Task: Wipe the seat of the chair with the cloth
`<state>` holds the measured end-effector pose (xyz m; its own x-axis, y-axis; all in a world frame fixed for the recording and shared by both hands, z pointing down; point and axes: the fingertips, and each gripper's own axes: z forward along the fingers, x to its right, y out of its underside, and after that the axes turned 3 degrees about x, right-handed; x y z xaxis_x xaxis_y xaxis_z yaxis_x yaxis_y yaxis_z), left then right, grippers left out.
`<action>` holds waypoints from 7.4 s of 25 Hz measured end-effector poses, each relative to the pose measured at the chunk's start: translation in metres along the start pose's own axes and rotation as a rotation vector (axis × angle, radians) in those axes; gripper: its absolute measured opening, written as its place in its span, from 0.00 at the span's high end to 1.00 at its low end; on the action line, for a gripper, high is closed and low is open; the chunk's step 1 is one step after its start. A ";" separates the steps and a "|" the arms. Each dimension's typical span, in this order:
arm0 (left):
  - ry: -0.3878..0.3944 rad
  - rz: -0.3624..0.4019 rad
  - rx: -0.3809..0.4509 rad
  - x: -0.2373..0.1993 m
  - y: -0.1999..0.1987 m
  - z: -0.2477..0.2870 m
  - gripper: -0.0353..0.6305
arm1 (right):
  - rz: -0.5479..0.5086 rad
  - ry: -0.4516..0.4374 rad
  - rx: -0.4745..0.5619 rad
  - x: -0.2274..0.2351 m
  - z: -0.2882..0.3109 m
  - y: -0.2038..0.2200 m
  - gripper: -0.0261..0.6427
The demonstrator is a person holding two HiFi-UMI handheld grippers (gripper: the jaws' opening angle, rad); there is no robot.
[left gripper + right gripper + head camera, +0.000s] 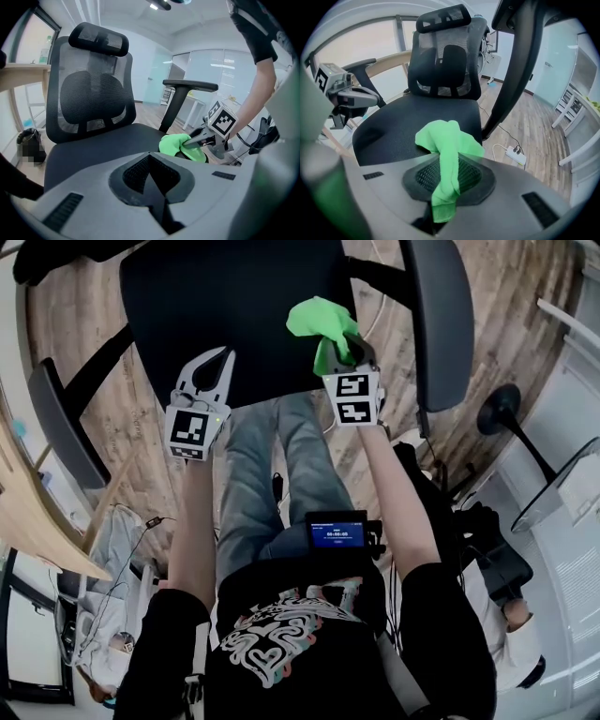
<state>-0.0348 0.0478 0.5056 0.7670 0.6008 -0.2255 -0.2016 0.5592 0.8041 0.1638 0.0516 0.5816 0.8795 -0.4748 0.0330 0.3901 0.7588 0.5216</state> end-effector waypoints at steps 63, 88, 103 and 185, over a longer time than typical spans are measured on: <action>-0.123 -0.105 -0.094 -0.055 0.065 -0.035 0.94 | -0.215 -0.344 -0.059 -0.185 0.084 -0.065 0.87; -0.143 -0.128 -0.122 -0.061 0.068 -0.031 0.94 | -0.286 -0.443 -0.043 -0.217 0.084 -0.072 0.87; -0.137 -0.102 -0.127 -0.061 0.069 -0.026 0.94 | -0.331 -0.416 -0.055 -0.214 0.087 -0.065 0.87; 0.007 -0.060 -0.151 -0.013 0.048 0.045 0.94 | -0.349 -0.100 -0.041 -0.033 0.052 -0.023 0.87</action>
<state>-0.0269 0.0411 0.5718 0.7761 0.5676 -0.2746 -0.2456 0.6732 0.6975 0.1113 0.0264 0.6127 0.6613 -0.7480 -0.0562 0.6743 0.5600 0.4813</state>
